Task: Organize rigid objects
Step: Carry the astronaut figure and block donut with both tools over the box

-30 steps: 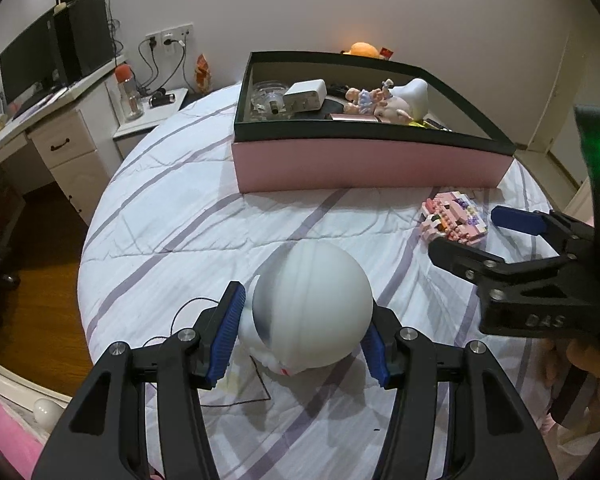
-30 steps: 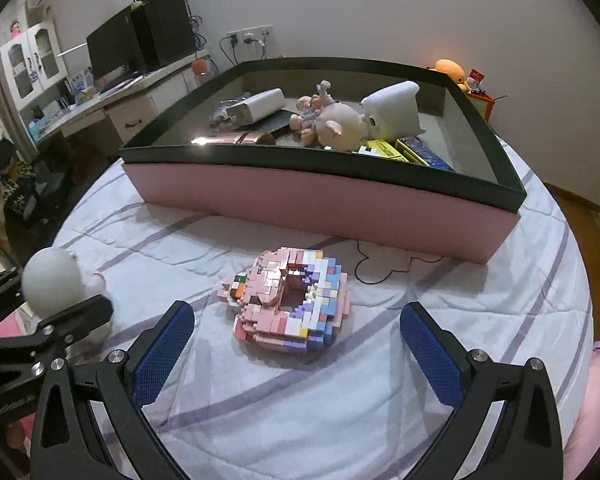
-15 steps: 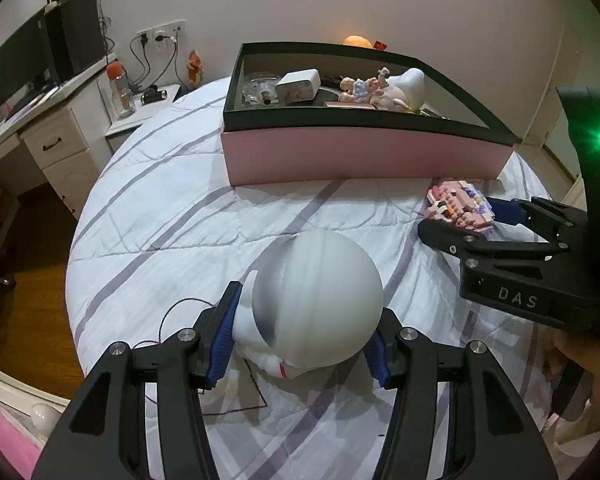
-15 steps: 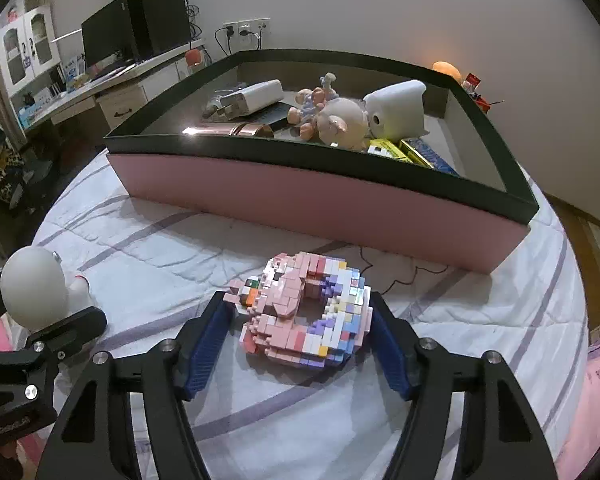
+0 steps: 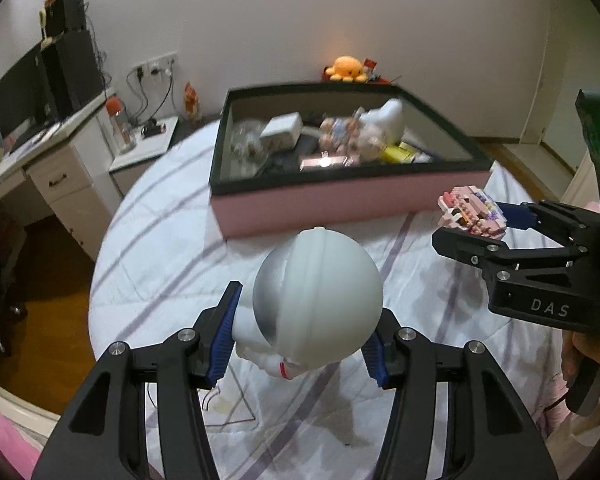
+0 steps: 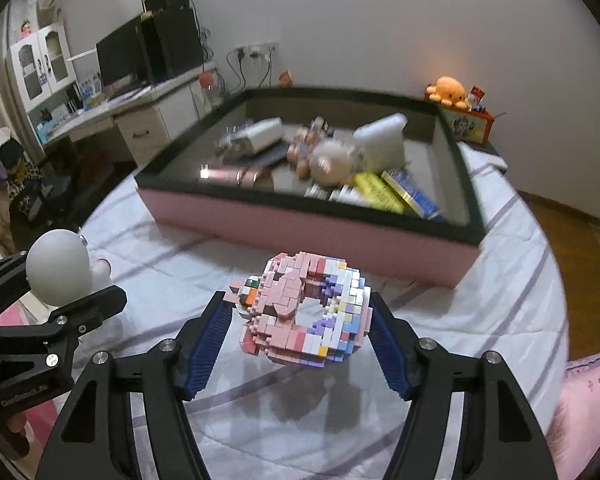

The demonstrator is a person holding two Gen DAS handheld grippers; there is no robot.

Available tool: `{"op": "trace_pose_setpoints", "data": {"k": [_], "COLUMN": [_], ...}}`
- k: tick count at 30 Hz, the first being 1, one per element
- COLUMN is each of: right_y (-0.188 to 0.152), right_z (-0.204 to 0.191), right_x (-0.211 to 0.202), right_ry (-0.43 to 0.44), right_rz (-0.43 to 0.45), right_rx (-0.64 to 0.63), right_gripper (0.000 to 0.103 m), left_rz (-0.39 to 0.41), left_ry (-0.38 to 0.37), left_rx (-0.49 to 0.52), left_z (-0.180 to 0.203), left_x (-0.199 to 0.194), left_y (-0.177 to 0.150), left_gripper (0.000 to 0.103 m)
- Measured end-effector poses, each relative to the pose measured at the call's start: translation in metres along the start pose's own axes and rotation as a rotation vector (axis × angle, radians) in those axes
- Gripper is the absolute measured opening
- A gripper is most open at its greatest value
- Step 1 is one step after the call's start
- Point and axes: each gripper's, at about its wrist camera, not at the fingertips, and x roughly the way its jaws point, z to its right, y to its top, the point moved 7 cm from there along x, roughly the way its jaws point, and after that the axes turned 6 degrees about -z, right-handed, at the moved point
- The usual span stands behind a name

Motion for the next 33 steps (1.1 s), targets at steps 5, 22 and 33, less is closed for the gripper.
{"op": "trace_pose_setpoints", "data": {"k": [5, 22, 33], "right_y": [0.018, 0.087, 0.149], "right_z": [0.006, 0.049, 0.068], "right_x": [-0.025, -0.048, 0.015], "right_ry": [-0.004, -0.036, -0.077], "right_rz": [0.071, 0.169, 0.099], "right_rx": [0.001, -0.005, -0.038], "right_gripper": [0.069, 0.069, 0.069], "left_rz": [0.071, 0.154, 0.046], "left_ry": [-0.001, -0.049, -0.05], "left_rx": [0.021, 0.097, 0.132], "left_z": [0.012, 0.029, 0.029], "left_x": [-0.023, -0.026, 0.049], "left_y": [0.028, 0.128, 0.179], "left_gripper": [0.054, 0.054, 0.054]}}
